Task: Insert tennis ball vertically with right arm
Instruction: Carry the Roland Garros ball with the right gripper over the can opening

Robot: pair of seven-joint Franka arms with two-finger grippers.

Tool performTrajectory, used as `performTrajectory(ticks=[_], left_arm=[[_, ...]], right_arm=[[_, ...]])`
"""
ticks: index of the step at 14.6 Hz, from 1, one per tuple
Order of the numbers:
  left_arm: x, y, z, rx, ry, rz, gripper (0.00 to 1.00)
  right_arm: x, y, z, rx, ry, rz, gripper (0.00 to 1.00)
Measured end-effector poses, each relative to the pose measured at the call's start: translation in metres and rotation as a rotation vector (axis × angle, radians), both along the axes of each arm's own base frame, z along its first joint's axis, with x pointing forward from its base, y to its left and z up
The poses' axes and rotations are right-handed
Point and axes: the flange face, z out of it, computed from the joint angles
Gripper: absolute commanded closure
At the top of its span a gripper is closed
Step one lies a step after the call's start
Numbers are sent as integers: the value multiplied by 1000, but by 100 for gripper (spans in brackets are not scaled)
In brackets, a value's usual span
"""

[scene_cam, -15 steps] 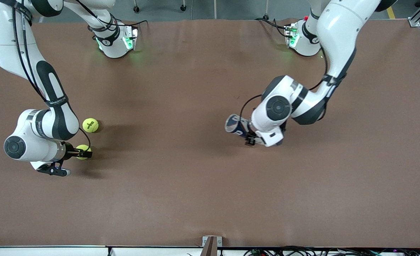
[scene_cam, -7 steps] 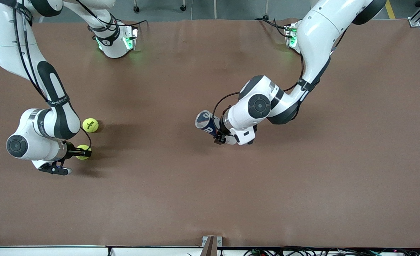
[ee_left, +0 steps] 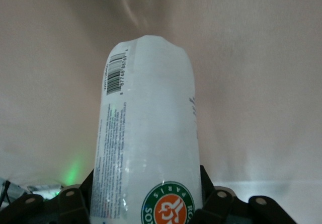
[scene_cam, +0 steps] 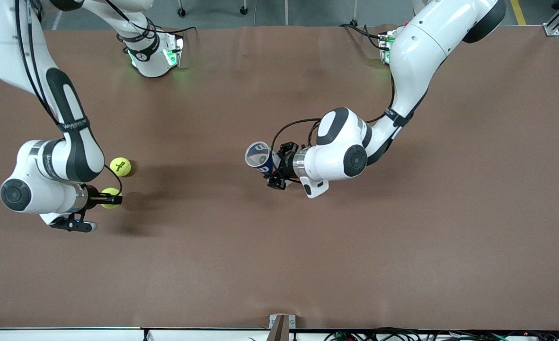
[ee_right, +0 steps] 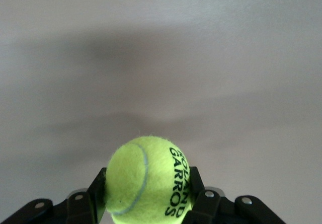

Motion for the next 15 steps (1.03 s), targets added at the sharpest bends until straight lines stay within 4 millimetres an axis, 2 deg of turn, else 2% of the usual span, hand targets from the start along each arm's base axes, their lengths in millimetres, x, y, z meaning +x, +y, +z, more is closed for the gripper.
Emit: performTrajectory(ticks=[3,6,8,10,15], left_arm=[[2,-3,1,-93,-13,17,25],[0,-5,-17,-136,-40,59,25],[-1,-4,-34,-154,-28,84,25],[-2,-4,-46,-167,-13,94,25],[-4,-4,-56,-175,13,109,25]], right_arm=[[-6,62,75,-23,19,-8,60],[-20,141,120,-10,46,-83,60],[-28,191,140,36,66,-161,60],[-36,231,153,70,74,-236,60],[-59,324,174,89,34,-354,60]])
